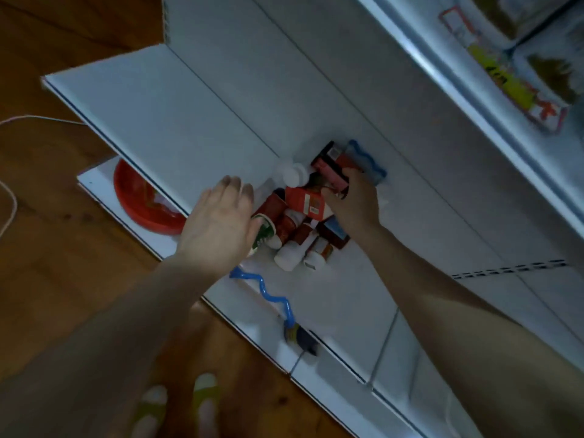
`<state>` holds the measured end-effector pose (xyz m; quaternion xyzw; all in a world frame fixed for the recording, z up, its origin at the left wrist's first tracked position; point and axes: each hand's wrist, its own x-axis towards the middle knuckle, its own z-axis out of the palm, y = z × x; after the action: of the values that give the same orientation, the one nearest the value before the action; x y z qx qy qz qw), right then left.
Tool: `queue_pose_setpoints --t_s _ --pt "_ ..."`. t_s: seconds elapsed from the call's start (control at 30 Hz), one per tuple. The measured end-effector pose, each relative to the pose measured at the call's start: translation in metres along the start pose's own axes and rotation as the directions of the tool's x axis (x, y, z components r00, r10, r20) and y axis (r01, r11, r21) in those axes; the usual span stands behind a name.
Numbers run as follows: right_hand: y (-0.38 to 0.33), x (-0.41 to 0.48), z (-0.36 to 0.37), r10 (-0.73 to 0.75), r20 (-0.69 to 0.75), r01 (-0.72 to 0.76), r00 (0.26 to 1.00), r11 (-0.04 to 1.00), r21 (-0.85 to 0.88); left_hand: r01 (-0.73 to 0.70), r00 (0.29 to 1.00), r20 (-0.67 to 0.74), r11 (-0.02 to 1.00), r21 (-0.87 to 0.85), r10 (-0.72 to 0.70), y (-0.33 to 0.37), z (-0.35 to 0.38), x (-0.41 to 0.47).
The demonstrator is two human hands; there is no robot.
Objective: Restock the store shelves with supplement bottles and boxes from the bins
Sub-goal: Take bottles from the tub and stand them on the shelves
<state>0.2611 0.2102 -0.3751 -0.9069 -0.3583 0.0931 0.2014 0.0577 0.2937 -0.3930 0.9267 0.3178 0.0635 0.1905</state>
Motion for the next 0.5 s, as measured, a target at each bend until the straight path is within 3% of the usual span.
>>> queue_pose_setpoints --t_s 0.2,0.33,0.5 --pt "0.025 0.052 0.023 0.016 -0.088 -0.035 0.996 0.975 -0.219 -0.066 0.998 -0.028 0.994 -0.091 0.063 -0.010 0.025 0.015" --pt "0.030 0.061 0.020 0.088 -0.076 -0.107 0.993 0.948 -0.298 -0.074 0.997 -0.032 0.995 -0.060 0.072 -0.013 0.030 0.015" --pt "0.035 0.057 0.016 0.052 -0.058 -0.073 0.997 0.880 -0.470 -0.099 0.994 -0.046 0.995 -0.029 0.098 -0.013 0.025 0.015"
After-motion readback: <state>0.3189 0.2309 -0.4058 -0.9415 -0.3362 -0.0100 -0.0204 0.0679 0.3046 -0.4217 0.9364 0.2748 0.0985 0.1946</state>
